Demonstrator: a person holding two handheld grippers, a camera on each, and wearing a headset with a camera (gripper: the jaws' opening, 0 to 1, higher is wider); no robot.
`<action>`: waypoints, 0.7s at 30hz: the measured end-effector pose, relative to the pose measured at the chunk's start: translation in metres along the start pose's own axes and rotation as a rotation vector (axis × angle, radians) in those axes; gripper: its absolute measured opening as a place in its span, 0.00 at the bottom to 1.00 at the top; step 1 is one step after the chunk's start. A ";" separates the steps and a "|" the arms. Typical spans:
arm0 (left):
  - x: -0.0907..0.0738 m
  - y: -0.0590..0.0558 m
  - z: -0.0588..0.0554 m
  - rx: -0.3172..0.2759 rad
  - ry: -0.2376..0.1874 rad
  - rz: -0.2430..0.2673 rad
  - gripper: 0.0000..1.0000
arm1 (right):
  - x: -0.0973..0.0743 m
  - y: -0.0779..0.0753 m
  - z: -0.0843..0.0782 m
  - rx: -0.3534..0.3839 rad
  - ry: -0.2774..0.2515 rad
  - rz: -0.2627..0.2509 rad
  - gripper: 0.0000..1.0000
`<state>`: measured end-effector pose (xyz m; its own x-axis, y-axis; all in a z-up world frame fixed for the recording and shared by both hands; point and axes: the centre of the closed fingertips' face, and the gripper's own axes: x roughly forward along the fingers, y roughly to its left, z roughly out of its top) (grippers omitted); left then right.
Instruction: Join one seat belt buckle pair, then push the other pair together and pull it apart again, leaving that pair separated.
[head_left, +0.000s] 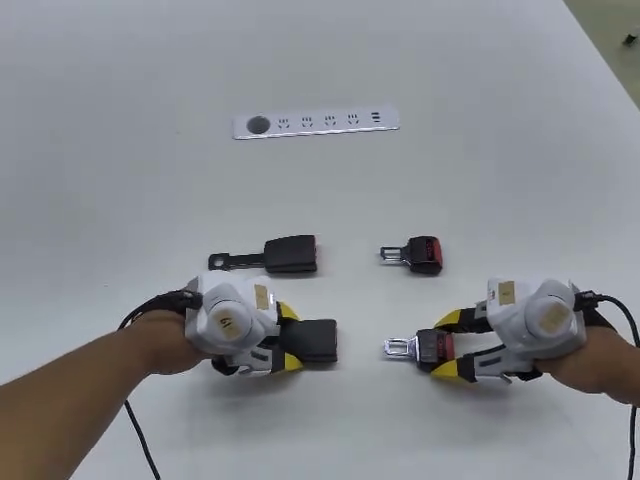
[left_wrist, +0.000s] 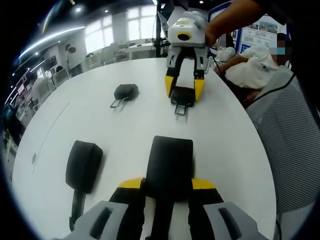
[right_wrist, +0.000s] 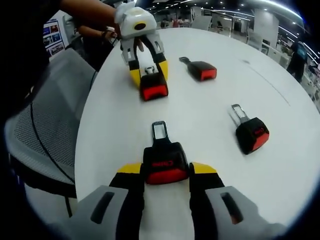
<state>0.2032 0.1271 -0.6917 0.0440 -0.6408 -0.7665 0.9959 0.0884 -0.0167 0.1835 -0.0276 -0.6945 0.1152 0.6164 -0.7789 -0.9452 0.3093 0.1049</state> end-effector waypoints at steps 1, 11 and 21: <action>0.000 0.000 0.000 0.000 0.000 0.000 0.34 | 0.001 -0.001 0.001 0.001 0.000 -0.001 0.34; -0.001 0.000 0.000 -0.003 0.010 -0.001 0.34 | 0.013 0.006 0.024 -0.030 -0.014 0.017 0.34; -0.001 0.001 0.000 0.009 0.028 -0.009 0.34 | 0.026 0.005 0.045 -0.039 -0.044 0.023 0.34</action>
<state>0.2038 0.1281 -0.6908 0.0329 -0.6197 -0.7841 0.9969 0.0760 -0.0183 0.1955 0.0227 -0.6866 0.1060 0.6544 -0.7487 -0.9588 0.2668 0.0975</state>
